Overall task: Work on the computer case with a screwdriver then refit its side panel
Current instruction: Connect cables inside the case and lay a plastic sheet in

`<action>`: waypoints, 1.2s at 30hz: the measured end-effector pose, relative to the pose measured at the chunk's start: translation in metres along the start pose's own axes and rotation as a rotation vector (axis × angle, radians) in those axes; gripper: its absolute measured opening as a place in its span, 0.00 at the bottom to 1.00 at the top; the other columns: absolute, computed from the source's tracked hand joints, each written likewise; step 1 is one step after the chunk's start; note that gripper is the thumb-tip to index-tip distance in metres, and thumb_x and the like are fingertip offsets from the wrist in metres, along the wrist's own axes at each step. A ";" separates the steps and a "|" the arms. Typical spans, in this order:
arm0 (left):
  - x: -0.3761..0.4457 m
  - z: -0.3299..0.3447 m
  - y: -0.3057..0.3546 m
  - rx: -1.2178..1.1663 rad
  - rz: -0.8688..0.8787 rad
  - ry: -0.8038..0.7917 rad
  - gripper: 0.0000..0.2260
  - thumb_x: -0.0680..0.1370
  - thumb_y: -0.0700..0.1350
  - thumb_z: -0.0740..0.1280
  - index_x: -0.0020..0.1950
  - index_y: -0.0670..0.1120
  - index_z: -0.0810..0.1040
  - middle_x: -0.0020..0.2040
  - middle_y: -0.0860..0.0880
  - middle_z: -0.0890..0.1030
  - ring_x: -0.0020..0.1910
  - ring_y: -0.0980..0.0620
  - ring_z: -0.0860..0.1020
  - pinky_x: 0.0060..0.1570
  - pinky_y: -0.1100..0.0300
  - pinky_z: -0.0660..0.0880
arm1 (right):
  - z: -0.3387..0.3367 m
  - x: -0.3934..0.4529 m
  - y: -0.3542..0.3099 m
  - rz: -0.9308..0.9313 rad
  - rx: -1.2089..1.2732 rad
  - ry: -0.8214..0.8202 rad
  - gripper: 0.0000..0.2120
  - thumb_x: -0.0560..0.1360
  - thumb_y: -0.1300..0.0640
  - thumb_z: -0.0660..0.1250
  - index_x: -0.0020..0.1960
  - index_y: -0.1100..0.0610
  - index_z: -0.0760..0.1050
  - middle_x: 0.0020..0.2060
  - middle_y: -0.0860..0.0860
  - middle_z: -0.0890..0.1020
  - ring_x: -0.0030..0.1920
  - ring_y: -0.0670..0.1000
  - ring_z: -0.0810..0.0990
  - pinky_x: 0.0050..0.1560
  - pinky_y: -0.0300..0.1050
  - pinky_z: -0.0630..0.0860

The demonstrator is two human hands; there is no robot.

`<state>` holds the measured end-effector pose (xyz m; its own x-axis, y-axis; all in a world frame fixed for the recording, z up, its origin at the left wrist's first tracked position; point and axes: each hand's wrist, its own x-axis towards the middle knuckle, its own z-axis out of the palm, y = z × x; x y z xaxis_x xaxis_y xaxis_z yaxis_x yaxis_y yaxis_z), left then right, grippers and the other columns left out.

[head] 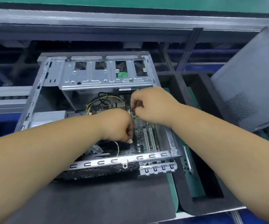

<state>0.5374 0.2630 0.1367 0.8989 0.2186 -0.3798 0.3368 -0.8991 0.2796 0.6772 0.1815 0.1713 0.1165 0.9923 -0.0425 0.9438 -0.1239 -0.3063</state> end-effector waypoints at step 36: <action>0.030 0.032 0.011 0.355 0.077 -0.210 0.13 0.70 0.63 0.70 0.45 0.55 0.83 0.40 0.57 0.82 0.46 0.57 0.78 0.69 0.50 0.51 | 0.005 0.026 0.007 -0.059 -0.053 0.001 0.09 0.75 0.60 0.59 0.49 0.53 0.78 0.44 0.51 0.82 0.46 0.55 0.77 0.47 0.42 0.59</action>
<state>0.5590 0.2472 0.1004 0.8288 0.0962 -0.5513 0.1199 -0.9928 0.0069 0.6855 0.2061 0.1627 0.0606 0.9979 -0.0245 0.9642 -0.0649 -0.2572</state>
